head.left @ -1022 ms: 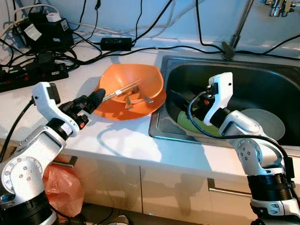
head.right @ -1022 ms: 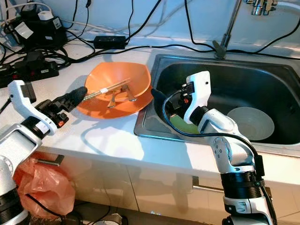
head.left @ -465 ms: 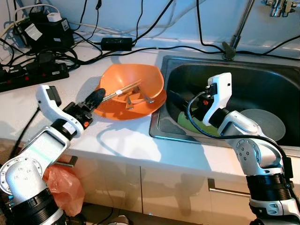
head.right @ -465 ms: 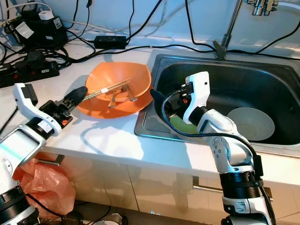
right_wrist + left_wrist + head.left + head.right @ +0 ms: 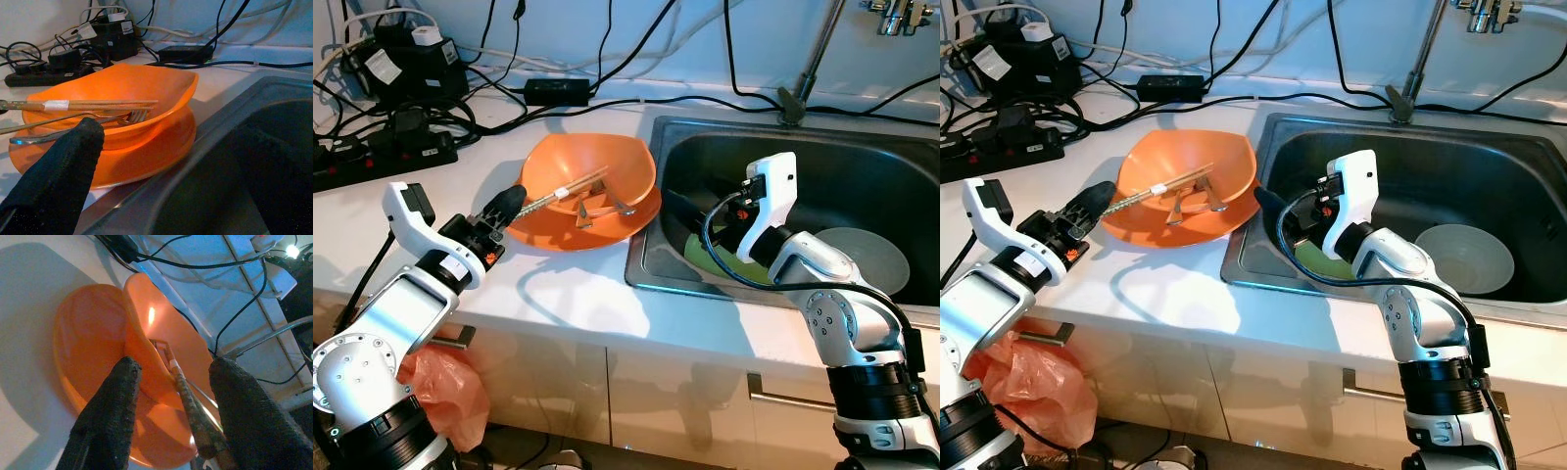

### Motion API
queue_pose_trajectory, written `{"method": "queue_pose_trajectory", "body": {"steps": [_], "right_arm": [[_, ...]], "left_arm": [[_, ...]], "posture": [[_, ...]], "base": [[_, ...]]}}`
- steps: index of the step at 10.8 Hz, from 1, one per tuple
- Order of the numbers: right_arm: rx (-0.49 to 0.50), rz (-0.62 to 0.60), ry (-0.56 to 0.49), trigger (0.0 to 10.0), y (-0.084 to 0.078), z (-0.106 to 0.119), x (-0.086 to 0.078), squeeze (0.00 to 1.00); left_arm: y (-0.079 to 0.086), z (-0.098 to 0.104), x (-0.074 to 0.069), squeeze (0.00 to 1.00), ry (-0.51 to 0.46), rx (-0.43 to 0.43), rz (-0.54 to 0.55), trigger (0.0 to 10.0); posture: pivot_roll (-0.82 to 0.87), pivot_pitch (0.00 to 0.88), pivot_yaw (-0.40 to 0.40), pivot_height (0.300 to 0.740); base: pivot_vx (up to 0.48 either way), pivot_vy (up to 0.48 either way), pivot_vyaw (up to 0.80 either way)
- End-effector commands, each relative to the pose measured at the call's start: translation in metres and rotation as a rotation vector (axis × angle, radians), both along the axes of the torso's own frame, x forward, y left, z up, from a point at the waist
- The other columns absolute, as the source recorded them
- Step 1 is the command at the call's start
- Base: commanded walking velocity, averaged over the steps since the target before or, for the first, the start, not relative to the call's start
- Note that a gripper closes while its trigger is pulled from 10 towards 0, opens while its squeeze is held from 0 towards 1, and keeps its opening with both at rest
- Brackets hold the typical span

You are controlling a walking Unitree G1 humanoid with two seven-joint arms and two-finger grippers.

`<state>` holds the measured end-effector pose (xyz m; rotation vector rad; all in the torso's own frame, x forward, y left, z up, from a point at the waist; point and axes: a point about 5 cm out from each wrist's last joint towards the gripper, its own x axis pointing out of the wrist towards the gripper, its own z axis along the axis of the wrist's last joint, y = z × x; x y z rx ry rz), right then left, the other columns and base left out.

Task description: Kitchen organization

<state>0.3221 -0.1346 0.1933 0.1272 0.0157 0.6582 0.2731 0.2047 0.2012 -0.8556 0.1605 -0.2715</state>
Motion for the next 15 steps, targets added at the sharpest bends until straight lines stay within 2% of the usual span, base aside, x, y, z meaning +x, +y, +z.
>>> {"method": "queue_pose_trajectory", "body": {"steps": [1,2,4,5,6,7,8,15], "right_arm": [[-0.008,0.017,0.017,10.0,0.001,-0.003,-0.002,0.0],[-0.008,0.017,0.017,10.0,0.001,-0.003,-0.002,0.0],[-0.016,0.096,0.041,10.0,0.002,-0.005,-0.008,0.0],[-0.025,0.158,0.051,10.0,0.004,-0.006,-0.014,0.0],[-0.033,0.226,0.062,10.0,0.007,-0.007,-0.021,0.0],[-0.034,0.225,0.06,10.0,0.007,-0.007,-0.021,0.0],[-0.034,0.22,0.062,10.0,0.006,-0.007,-0.021,0.0],[-0.034,0.226,0.07,10.0,0.008,-0.009,-0.023,0.0]], "left_arm": [[-0.001,0.004,0.003,0.0,-0.004,-0.01,-0.005,0.0],[-0.001,0.004,0.002,0.0,0.0,-0.013,-0.004,0.0],[-0.003,0.004,0.002,0.0,0.013,-0.016,-0.016,0.0],[-0.004,0.004,0.003,0.0,0.017,-0.001,-0.033,6.6],[-0.005,0.003,0.003,0.0,0.022,-0.002,-0.042,10.0],[-0.006,0.004,0.003,0.0,0.016,-0.011,-0.051,8.9],[-0.007,0.004,0.003,0.0,0.014,-0.02,-0.05,0.0],[-0.009,0.008,0.004,0.0,0.01,-0.083,-0.06,0.0]], "posture": [[0.22,0.04,0.042,0.74],[0.22,0.04,0.042,0.74],[0.22,0.039,0.041,0.74],[0.22,0.036,0.043,0.74],[0.22,0.033,0.045,0.74],[0.21,0.032,0.047,0.74],[0.21,0.031,0.048,0.74],[0.21,0.031,0.051,0.74]], "base": [[0.0,0.0,0.0],[0.0,0.0,0.0],[0.0,0.0,0.0],[0.0,0.0,0.0],[0.0,0.0,0.0],[0.0,0.0,0.0],[0.0,0.0,0.0],[0.0,0.0,0.0]]}}
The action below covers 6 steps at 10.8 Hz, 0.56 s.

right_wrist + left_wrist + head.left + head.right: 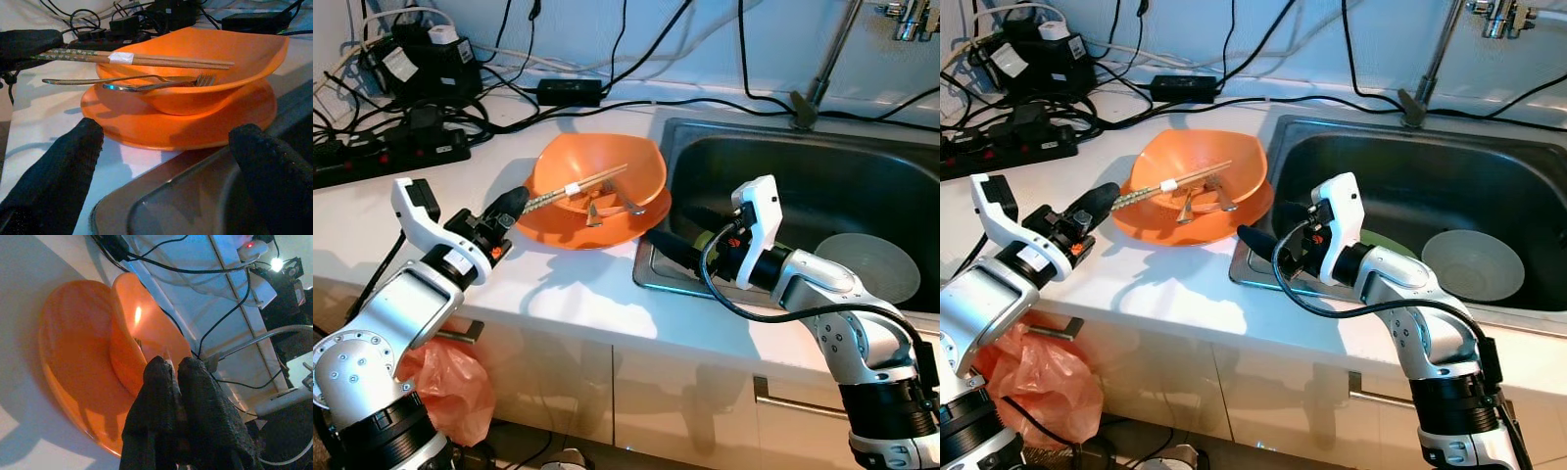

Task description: Kitchen organization

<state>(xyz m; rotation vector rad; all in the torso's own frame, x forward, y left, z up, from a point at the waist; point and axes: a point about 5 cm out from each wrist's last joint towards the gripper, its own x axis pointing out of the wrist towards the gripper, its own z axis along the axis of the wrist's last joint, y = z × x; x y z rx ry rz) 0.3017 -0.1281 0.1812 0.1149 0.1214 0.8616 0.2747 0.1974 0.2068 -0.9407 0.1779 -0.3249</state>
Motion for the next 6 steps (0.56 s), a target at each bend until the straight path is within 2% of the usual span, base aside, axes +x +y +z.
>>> {"method": "queue_pose_trajectory", "body": {"steps": [1,2,4,5,6], "right_arm": [[0.009,0.015,-0.008,10.0,0.002,0.003,-0.003,0.0],[0.01,0.014,-0.007,10.0,0.002,0.003,-0.003,0.0],[0.012,-0.009,-0.012,10.0,0.001,0.003,-0.001,0.0],[0.016,-0.049,-0.023,10.0,-0.003,0.005,0.004,0.0],[0.042,-0.091,-0.031,10.0,-0.008,0.01,0.009,0.0]], "left_arm": [[-0.002,0.003,0.002,0.0,-0.002,-0.003,-0.012,0.0],[-0.002,0.007,0.002,0.0,-0.031,-0.026,-0.013,0.0],[-0.002,0.027,0.004,0.0,-0.154,-0.094,-0.002,0.0],[-0.005,0.039,0.005,0.0,-0.223,-0.115,-0.009,0.0],[-0.008,0.043,0.006,0.0,-0.25,-0.119,-0.022,0.0]], "posture": [[0.22,0.031,0.052,0.74],[0.22,0.032,0.052,0.74],[0.22,0.032,0.05,0.74],[0.21,0.031,0.047,0.74],[0.21,0.03,0.046,0.74]], "base": [[0.0,0.0,0.0],[0.0,0.0,0.0],[0.0,0.0,0.0],[0.0,0.0,0.0],[0.0,0.0,0.0]]}}
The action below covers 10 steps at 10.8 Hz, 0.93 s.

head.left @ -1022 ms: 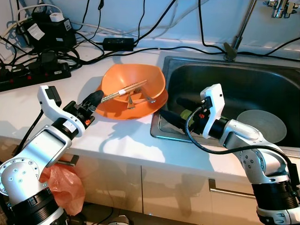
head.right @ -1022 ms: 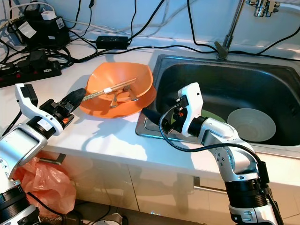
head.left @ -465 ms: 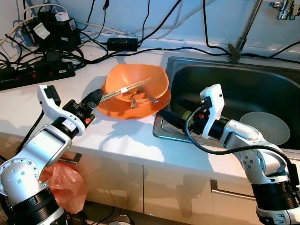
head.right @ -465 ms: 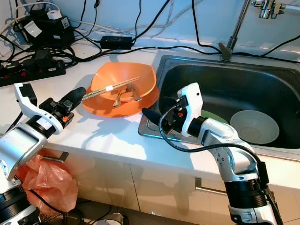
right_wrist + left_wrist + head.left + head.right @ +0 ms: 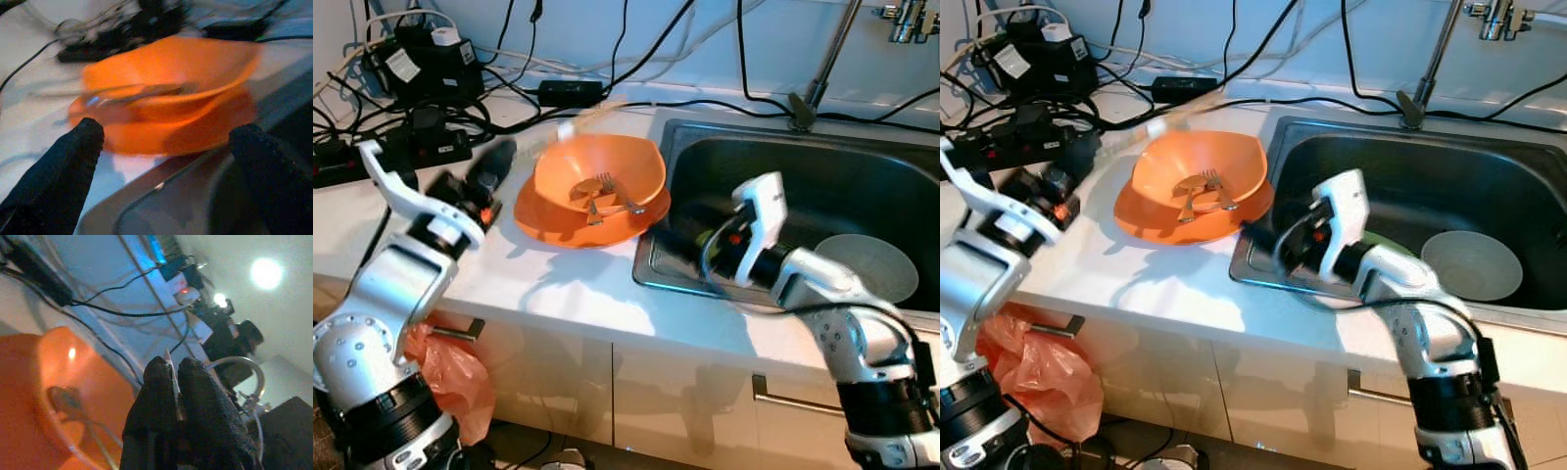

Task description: Kitchen organization

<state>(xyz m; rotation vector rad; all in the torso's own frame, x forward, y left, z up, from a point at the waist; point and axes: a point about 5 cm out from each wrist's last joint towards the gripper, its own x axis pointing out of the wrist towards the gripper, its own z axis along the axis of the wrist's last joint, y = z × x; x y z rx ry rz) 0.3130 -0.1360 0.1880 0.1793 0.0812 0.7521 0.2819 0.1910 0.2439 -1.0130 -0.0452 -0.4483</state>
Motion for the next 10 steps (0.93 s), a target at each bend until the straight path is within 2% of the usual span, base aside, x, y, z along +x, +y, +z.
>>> {"method": "queue_pose_trajectory", "body": {"steps": [1,3,4,6,10], "right_arm": [[0.097,-0.048,-0.03,10.0,-0.004,0.013,0.006,0.0],[0.302,-0.061,-0.016,10.0,-0.001,0.027,0.008,0.0],[0.374,-0.045,-0.015,10.0,0.003,0.033,0.008,0.0],[0.461,-0.023,0.014,10.0,0.008,0.038,0.008,0.0],[0.609,0.05,0.044,10.0,0.018,0.048,0.007,0.0]], "left_arm": [[-0.012,0.008,0.003,0.0,-0.048,0.005,-0.056,0.0],[-0.028,0.007,0.005,0.0,-0.064,0.005,-0.131,0.0],[-0.041,0.008,0.007,0.0,-0.086,0.005,-0.19,0.0],[-0.062,0.014,0.009,0.0,-0.117,-0.011,-0.247,0.0],[-0.082,0.007,0.016,0.0,-0.109,-0.031,-0.316,0.0]], "posture": [[0.21,0.028,0.044,0.74],[0.21,0.024,0.042,0.74],[0.21,0.024,0.042,0.74],[0.19,0.015,0.043,0.74],[0.18,0.013,0.042,0.74]], "base": [[0.0,0.0,0.0],[0.0,0.0,0.0],[0.0,0.0,0.0],[0.0,0.0,0.0],[0.0,0.0,0.0]]}}
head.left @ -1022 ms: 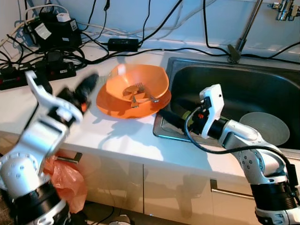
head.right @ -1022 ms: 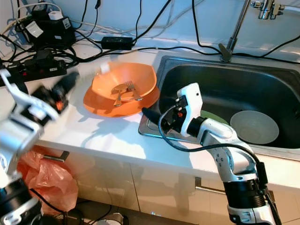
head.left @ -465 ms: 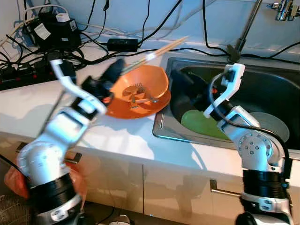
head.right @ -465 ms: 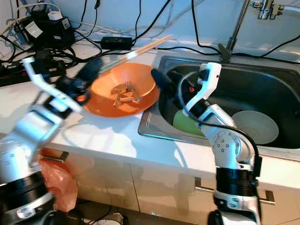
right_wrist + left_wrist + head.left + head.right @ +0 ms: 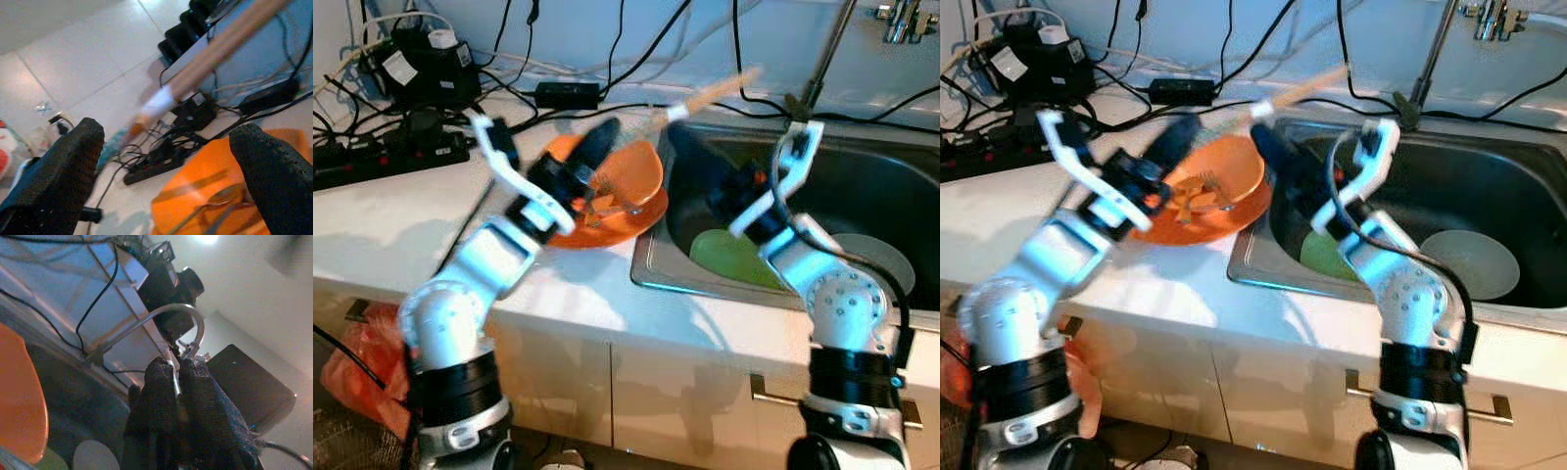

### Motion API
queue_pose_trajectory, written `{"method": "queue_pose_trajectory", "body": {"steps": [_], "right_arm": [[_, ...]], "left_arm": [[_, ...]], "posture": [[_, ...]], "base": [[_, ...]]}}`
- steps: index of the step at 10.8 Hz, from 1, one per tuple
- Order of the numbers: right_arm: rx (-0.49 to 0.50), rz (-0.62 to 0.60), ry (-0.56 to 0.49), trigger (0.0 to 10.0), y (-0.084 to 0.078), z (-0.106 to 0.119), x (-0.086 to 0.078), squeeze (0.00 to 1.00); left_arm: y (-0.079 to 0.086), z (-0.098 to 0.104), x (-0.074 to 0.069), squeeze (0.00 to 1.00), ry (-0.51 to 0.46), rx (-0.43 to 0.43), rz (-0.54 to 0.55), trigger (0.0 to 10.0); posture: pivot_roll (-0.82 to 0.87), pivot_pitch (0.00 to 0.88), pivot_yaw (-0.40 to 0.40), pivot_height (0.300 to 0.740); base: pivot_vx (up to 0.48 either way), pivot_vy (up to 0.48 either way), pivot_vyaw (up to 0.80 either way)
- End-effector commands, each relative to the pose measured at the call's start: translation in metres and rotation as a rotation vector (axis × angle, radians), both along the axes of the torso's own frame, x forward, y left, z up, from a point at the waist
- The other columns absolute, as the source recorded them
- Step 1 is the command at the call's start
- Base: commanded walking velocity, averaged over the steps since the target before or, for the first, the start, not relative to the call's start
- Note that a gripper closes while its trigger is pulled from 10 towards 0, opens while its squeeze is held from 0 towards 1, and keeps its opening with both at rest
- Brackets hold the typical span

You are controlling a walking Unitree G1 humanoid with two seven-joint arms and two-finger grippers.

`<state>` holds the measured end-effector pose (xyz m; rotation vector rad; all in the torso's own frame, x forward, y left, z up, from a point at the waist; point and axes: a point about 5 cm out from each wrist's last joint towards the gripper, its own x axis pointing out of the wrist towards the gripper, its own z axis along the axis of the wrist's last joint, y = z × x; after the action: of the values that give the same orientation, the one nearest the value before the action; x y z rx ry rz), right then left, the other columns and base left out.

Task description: Kitchen organization

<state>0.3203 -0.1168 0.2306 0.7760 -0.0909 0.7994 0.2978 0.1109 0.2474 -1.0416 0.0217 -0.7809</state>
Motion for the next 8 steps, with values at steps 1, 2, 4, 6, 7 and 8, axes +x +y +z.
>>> {"method": "queue_pose_trajectory", "body": {"steps": [1,2,4,6,7,8], "right_arm": [[0.037,0.012,-0.019,10.0,-0.001,0.008,-0.001,0.0],[0.089,0.027,-0.029,10.0,-0.001,0.012,-0.003,0.0],[0.145,0.031,-0.042,10.0,-0.002,0.017,-0.003,0.0],[0.197,-0.003,-0.03,10.0,-0.004,0.019,0.003,0.0],[0.239,-0.022,-0.018,10.0,-0.006,0.02,0.008,0.0],[0.268,-0.027,-0.021,10.0,-0.007,0.022,0.01,0.0]], "left_arm": [[-0.001,0.002,0.001,0.0,-0.015,0.005,-0.006,0.0],[0.0,-0.002,0.002,0.0,-0.01,0.003,-0.008,0.0],[0.0,-0.003,0.003,0.0,-0.017,-0.009,-0.025,0.0],[0.0,-0.006,0.0,0.0,-0.017,-0.01,-0.056,0.0],[0.001,-0.008,-0.002,0.0,-0.014,-0.011,-0.073,0.0],[-0.002,-0.007,-0.005,0.0,-0.023,-0.018,-0.108,0.0]], "posture": [[0.18,0.013,0.043,0.74],[0.18,0.014,0.043,0.74],[0.18,0.013,0.043,0.74],[0.18,0.017,0.041,0.74],[0.18,0.017,0.04,0.74],[0.18,0.017,0.039,0.74]], "base": [[0.0,0.0,0.0],[0.0,0.0,0.0],[0.0,0.0,0.0],[0.0,0.0,0.0],[0.0,0.0,0.0],[0.0,0.0,0.0]]}}
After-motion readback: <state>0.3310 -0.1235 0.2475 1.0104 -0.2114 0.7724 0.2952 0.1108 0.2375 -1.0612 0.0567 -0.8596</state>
